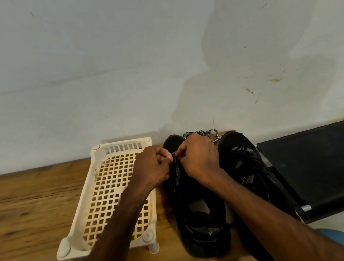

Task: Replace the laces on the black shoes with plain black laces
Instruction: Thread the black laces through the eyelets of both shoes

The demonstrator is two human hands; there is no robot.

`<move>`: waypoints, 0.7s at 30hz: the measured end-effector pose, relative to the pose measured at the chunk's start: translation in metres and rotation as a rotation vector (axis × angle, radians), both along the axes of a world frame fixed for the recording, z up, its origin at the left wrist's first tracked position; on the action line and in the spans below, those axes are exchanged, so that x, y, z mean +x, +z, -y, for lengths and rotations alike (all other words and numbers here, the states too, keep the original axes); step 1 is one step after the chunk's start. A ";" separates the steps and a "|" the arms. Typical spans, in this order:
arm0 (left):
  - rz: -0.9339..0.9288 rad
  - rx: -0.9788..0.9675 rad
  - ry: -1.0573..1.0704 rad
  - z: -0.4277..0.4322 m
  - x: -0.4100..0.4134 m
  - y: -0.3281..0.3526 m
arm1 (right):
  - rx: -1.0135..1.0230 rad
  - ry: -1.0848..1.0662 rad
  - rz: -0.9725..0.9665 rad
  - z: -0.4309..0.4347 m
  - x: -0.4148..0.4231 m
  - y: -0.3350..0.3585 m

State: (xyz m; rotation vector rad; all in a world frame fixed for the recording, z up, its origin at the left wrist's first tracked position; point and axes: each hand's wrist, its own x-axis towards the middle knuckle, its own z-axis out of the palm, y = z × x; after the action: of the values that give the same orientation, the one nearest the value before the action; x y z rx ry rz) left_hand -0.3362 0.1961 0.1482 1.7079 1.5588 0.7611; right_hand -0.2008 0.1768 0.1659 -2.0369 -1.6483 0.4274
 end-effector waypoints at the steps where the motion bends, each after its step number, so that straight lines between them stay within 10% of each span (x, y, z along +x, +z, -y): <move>1: 0.013 -0.018 -0.014 -0.001 -0.001 0.000 | 0.004 0.005 0.013 0.000 0.000 0.000; 11: -0.195 0.050 -0.033 -0.002 0.012 0.001 | -0.067 0.116 0.043 -0.005 0.012 0.007; 15: 0.181 0.012 0.159 -0.007 0.005 0.017 | -0.081 0.141 0.032 -0.008 0.019 0.006; 19: 1.072 -0.066 0.257 -0.019 -0.014 0.040 | -0.067 0.160 0.022 -0.011 0.020 0.003; 21: 1.065 -0.078 0.219 -0.021 -0.019 0.042 | -0.057 0.155 0.020 -0.011 0.022 0.002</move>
State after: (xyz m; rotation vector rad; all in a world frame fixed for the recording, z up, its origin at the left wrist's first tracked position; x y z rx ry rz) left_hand -0.3555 0.2174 0.1899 0.7877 0.9705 1.3895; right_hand -0.1792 0.1876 0.1678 -1.9666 -1.8333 0.5142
